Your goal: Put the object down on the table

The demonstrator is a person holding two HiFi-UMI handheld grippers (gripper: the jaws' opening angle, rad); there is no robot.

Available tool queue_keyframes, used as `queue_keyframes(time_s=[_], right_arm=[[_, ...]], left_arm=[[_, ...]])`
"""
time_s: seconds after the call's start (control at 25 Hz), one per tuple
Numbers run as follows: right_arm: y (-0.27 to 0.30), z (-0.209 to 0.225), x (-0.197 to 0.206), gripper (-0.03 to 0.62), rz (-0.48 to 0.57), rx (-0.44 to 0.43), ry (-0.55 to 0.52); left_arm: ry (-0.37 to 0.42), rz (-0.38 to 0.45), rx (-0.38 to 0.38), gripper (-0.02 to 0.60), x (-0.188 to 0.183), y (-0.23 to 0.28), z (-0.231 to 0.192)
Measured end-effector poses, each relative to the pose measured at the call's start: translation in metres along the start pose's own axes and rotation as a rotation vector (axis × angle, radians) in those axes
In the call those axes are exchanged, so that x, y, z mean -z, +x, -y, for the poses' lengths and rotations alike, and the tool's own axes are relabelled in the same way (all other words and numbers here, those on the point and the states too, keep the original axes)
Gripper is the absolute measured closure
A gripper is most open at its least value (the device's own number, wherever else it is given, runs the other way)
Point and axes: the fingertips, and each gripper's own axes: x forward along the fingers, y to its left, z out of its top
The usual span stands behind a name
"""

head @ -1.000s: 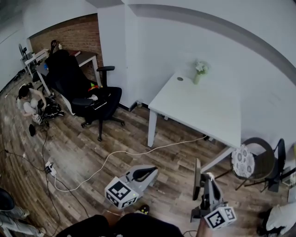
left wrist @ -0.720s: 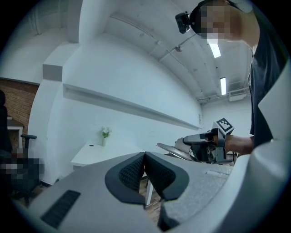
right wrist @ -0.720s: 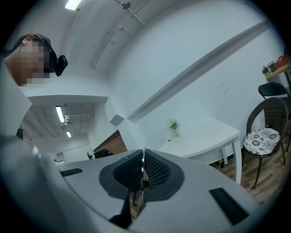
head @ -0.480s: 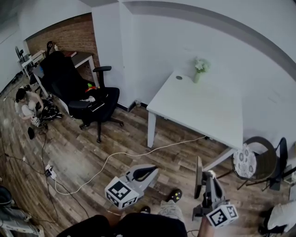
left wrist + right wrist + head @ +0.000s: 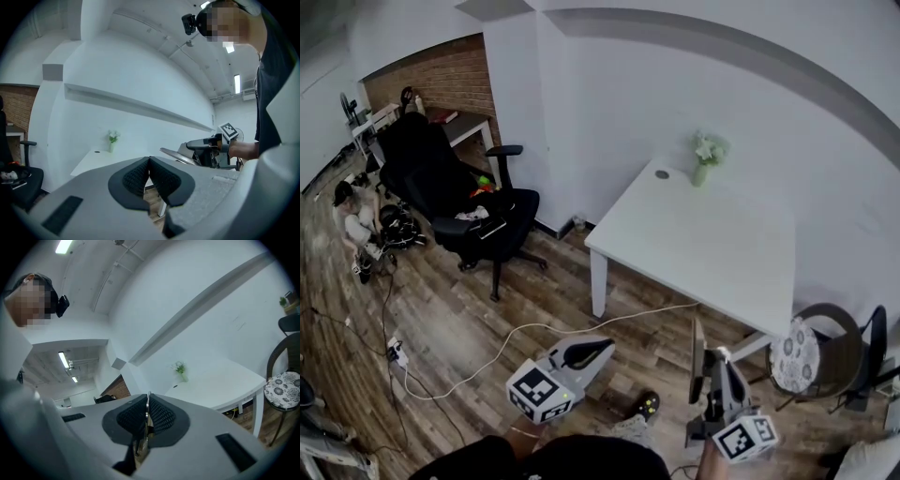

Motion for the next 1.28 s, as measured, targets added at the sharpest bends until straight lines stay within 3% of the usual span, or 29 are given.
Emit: queue_keyframes(time_s=[0.36, 0.88, 1.28], right_arm=[[0.067, 0.075, -0.037, 0.580, -0.020, -0.027, 0.000], [0.129, 0.172, -0.092, 0.582, -0.042, -0.057, 0.011], [0.164, 0.226, -0.104, 0.580, -0.077, -0.076, 0.013]], left_arm=[[-0.002, -0.004, -0.044, 0.583, -0.011, 0.090, -0.033], [-0.003, -0.004, -0.062, 0.583, -0.030, 0.220, -0.049], [-0.015, -0.017, -0.089, 0.583, -0.021, 0.278, -0.056]])
